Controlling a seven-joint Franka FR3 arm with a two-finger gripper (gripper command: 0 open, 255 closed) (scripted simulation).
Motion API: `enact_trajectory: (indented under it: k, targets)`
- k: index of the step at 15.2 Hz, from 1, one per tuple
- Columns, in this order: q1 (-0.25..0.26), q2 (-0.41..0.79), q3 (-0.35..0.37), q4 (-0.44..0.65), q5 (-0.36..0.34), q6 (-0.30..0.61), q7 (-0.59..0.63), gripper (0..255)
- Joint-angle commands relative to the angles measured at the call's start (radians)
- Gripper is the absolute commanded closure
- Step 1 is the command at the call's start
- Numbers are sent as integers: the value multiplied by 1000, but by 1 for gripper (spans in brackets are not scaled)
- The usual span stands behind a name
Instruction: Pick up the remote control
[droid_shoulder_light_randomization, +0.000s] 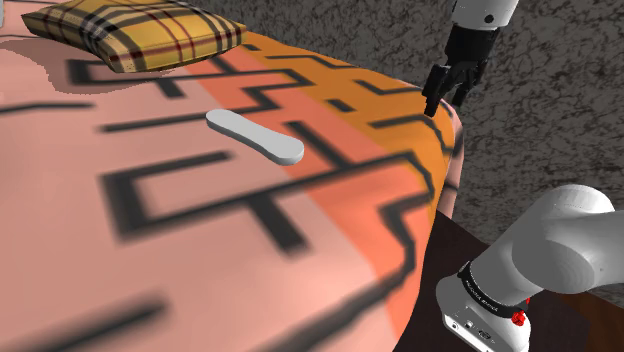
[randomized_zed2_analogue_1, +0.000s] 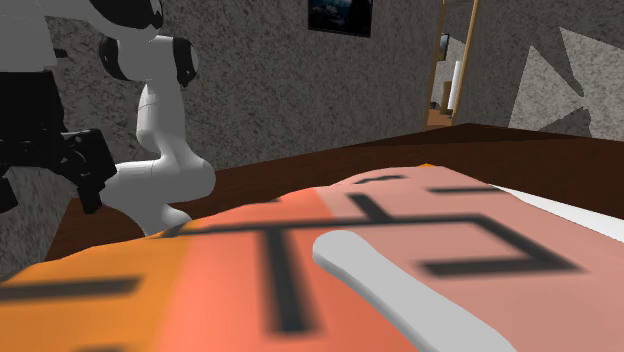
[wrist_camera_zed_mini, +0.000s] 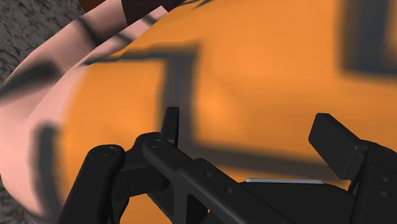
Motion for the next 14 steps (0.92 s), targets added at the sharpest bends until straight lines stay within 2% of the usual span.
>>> enact_trajectory:
  k: [1,14]
  targets:
    - [0,0,0,0,0,0,0,0]
    - [123,323,167,217,108,129,79,0]
